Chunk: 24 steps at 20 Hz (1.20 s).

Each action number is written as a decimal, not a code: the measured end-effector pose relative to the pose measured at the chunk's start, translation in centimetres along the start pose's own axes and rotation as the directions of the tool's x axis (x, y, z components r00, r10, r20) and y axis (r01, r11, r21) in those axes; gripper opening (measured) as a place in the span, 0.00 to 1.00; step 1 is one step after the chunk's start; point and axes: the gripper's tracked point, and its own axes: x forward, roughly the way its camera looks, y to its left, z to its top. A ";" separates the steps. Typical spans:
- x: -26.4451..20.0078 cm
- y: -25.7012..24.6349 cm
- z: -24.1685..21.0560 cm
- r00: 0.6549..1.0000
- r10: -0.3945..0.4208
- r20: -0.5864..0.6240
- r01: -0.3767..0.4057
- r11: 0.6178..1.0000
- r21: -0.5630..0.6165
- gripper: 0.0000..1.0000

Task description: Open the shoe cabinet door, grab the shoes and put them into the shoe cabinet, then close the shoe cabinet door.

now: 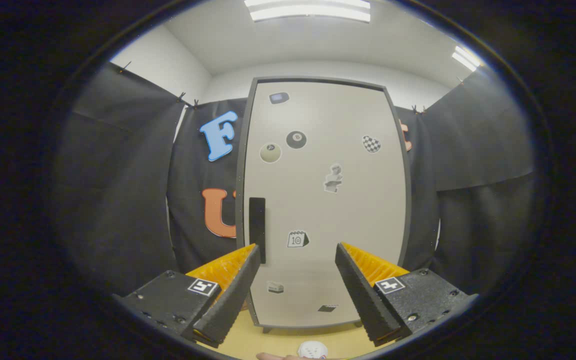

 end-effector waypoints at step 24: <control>13.4 5.1 -5.6 0.973 -0.010 -0.229 0.007 1.000 -0.014 0.32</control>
